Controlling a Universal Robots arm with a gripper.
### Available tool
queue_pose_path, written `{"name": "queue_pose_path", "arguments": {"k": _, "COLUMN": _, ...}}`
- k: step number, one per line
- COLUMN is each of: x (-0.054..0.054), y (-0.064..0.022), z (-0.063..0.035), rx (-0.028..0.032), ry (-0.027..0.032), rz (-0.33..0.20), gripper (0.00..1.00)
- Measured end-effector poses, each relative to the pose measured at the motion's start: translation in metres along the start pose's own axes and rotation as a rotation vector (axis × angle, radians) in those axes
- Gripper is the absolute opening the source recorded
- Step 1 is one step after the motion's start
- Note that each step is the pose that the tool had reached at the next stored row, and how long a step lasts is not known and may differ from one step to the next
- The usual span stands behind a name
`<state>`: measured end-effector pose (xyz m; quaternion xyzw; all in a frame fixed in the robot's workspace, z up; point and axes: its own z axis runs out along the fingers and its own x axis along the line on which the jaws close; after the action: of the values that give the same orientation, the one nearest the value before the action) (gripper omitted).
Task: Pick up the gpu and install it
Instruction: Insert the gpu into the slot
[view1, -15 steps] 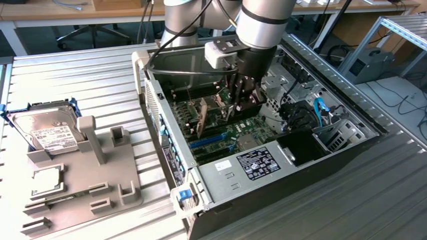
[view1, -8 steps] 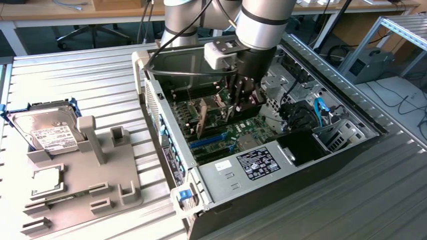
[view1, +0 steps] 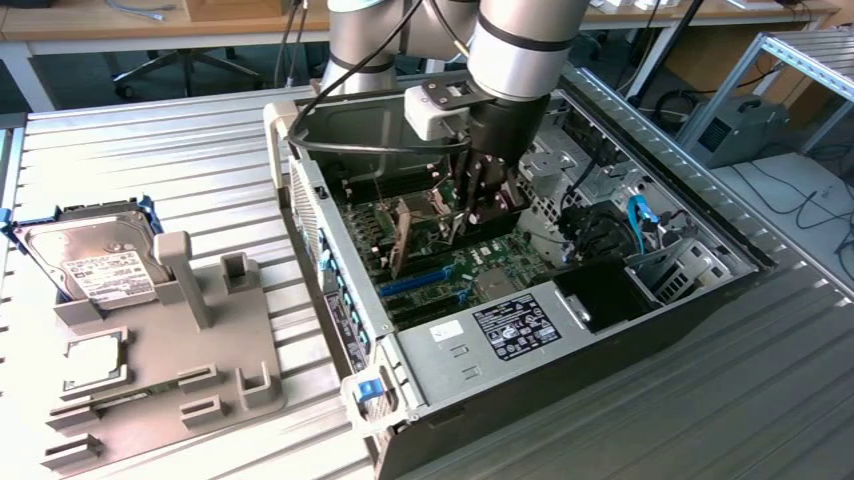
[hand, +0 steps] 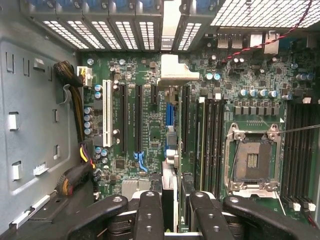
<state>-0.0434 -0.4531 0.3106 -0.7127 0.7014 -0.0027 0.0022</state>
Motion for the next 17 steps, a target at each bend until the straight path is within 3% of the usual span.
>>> {"name": "queue_pose_path", "arguments": {"k": 17, "x": -0.0001, "y": 0.0046, "z": 0.0009, "rx": 0.0, "ry": -0.0001, "rz": 0.0, "gripper": 0.26}}
